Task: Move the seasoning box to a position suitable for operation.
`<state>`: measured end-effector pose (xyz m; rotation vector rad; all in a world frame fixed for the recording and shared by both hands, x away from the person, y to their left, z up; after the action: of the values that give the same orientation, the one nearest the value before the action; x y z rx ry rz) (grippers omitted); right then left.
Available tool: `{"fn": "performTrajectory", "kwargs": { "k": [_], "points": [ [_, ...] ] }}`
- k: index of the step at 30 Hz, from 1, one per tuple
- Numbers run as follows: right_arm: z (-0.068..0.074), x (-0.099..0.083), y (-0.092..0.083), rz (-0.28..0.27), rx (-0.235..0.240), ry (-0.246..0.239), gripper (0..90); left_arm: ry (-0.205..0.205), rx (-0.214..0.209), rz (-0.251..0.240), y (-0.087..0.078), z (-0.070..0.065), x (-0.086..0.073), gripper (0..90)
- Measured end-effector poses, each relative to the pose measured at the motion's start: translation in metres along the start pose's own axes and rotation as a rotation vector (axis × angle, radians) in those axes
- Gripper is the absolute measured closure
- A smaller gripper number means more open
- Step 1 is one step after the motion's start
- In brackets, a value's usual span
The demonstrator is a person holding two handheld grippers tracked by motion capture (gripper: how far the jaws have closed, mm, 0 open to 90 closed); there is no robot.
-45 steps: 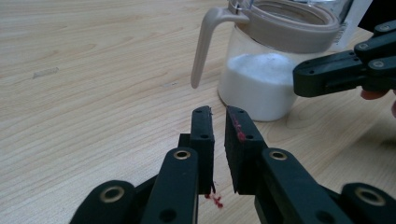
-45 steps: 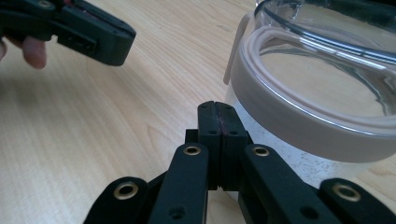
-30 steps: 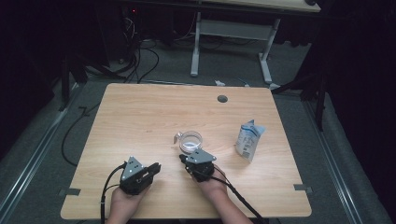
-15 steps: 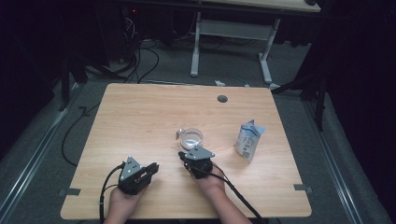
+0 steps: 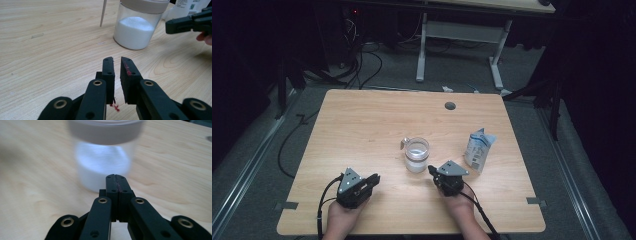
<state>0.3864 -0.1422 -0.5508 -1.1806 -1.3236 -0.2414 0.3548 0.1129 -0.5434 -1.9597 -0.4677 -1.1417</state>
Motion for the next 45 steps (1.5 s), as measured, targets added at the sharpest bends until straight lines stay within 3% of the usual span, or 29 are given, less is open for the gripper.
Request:
{"fn": "performTrajectory", "kwargs": {
  "k": [6,8,11,16,21,26,33,45],
  "points": [
    [-0.035,0.004,0.022,0.026,-0.066,0.067,90.0,0.000,-0.001,0.011,0.002,0.000,-0.002,81.7],
    [-0.039,0.008,0.029,0.030,-0.066,0.086,90.0,0.000,-0.001,0.011,0.002,0.000,-0.002,81.8],
    [-0.039,0.018,0.035,0.022,-0.069,0.066,90.0,-0.005,0.001,0.011,0.001,0.002,-0.002,81.8],
    [-0.034,0.027,0.038,0.008,-0.069,0.047,90.0,-0.009,0.003,0.005,-0.001,0.004,-0.002,81.8],
    [-0.026,0.025,0.031,0.007,-0.058,0.036,90.0,-0.014,0.006,0.004,-0.002,0.006,-0.001,81.8],
    [-0.012,0.025,0.022,-0.003,-0.048,0.006,90.0,-0.016,0.008,0.003,-0.003,0.007,-0.001,81.7],
    [0.008,0.024,0.013,-0.026,-0.025,0.000,90.0,-0.018,0.013,0.005,-0.004,0.011,-0.001,81.5],
    [0.034,0.029,0.014,-0.051,0.031,-0.028,90.0,-0.023,0.014,0.003,-0.006,0.014,-0.002,81.0]
  ]
}}
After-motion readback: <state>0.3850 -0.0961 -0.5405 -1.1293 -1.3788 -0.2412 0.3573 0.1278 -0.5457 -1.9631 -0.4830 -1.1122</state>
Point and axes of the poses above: each handheld gripper's, and its own axes: y roughly forward along the jaws, x roughly out of its top, z roughly to its left, the point moved 6 cm from there along y, roughly forward along the jaws, and after that the axes turned 9 degrees about -y, right-handed, at the moved point
